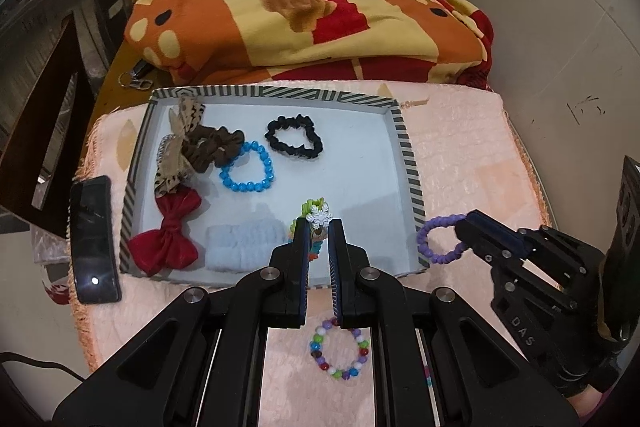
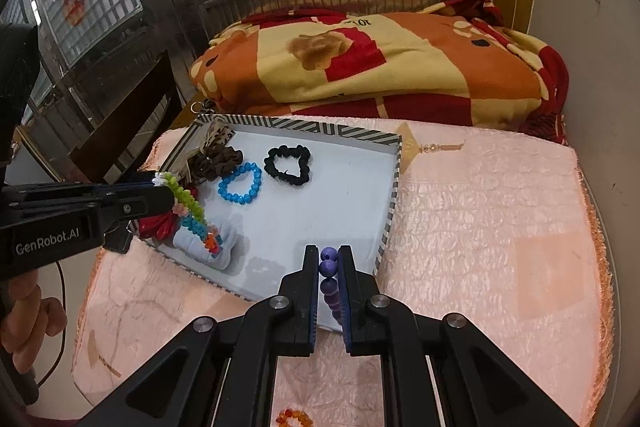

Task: Organize jewelry
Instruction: 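Carry both bead strands into the tray and open both tools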

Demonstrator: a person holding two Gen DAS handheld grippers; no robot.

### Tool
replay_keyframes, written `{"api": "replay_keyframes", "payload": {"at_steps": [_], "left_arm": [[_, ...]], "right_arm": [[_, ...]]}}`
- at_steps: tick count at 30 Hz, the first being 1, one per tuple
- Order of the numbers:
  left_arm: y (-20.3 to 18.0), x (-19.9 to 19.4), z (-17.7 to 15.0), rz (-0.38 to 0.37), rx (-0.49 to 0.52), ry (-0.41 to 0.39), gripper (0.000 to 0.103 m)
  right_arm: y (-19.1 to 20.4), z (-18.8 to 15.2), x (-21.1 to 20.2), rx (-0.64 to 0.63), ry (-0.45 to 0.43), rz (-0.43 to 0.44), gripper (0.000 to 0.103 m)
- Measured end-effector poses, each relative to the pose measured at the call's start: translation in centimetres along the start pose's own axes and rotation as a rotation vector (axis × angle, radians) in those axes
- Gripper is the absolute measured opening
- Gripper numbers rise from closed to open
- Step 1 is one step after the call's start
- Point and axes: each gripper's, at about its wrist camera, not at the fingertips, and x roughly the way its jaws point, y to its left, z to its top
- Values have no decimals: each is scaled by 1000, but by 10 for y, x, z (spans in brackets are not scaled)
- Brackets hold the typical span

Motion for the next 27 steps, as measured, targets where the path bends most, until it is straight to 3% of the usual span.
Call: {"api": "replay_keyframes", "payload": {"at_steps": [12, 18, 27], "left_arm": [[-2, 50, 11, -26, 1, 82, 8], [16, 86, 24, 8, -26, 123, 8], [55, 117, 35, 72, -81, 160, 8]], "right_arm": [[3, 26, 57, -15, 92, 51, 8], [-1, 47, 98, -31, 147, 78, 8], [-26, 79, 155, -30, 153, 4, 8]]}}
